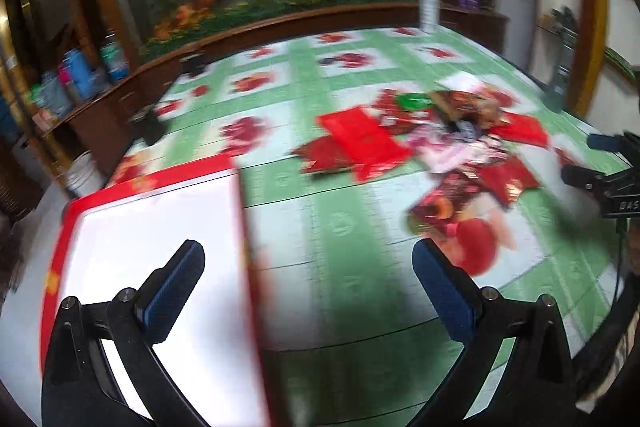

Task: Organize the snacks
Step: 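Move both tools over the pile of snack packets, then grasp the dark red chocolate packet with left tool while right tool grasps red packet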

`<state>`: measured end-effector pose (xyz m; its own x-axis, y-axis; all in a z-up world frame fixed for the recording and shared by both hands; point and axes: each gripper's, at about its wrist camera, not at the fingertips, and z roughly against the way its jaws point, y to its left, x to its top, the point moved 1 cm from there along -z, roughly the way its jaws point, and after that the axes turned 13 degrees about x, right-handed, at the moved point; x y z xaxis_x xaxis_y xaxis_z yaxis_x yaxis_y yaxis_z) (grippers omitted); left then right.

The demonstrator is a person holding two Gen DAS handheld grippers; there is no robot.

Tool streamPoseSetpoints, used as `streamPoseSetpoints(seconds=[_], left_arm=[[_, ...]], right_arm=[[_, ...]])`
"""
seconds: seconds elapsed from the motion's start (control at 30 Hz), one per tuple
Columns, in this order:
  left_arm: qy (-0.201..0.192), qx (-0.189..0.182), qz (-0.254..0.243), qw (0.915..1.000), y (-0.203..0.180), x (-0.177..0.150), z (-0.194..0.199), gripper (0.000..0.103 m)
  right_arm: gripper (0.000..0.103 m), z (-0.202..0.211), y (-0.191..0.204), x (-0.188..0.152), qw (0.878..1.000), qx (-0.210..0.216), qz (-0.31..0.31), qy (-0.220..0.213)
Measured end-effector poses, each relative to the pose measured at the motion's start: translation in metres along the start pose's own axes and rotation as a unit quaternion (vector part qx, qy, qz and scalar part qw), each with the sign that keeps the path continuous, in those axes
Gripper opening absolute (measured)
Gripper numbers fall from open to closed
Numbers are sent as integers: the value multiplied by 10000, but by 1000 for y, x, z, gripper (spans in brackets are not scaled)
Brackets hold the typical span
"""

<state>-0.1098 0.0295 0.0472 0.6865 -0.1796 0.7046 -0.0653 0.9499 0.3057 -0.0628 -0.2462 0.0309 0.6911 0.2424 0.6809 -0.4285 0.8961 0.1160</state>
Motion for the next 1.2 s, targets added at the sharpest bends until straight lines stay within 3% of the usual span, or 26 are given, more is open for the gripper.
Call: streamPoseSetpoints(seconds=[0.07, 0.13, 0.2, 0.37, 0.57, 0.77, 0.93, 1.1, 1.2], left_arm=[[39, -303, -331, 9990, -21, 4, -4, 103], [140, -552, -828, 9949, -47, 7, -13, 103], [171, -587, -1139, 9916, -62, 9, -22, 103], [404, -862, -1340, 9864, -67, 13, -35, 103], [364, -1086, -1529, 9816, -67, 20, -40, 103], [542, -1430, -1644, 9745, -77, 33, -58, 103], [718, -1611, -1731, 9690, -86, 32, -69, 102], [681, -1728, -1620, 9691, -90, 32, -69, 90], [698, -1920, -1492, 9675, -89, 32, -67, 71]], right_arm=[[103, 3, -4, -4, 9999, 14, 86, 112], [103, -1, -3, -5, 9992, 297, 108, 230], [103, -10, 4, -4, 9980, 475, 178, 371], [103, -39, 27, 11, 9926, 911, 524, 606], [103, -72, 35, 23, 9864, 1077, 757, 982], [103, -85, 31, 32, 9817, 1248, 799, 1197], [101, -84, 29, 31, 9814, 1341, 803, 1115], [90, -80, 33, 30, 9813, 1420, 886, 952], [77, -77, 34, 30, 9799, 1555, 878, 887]])
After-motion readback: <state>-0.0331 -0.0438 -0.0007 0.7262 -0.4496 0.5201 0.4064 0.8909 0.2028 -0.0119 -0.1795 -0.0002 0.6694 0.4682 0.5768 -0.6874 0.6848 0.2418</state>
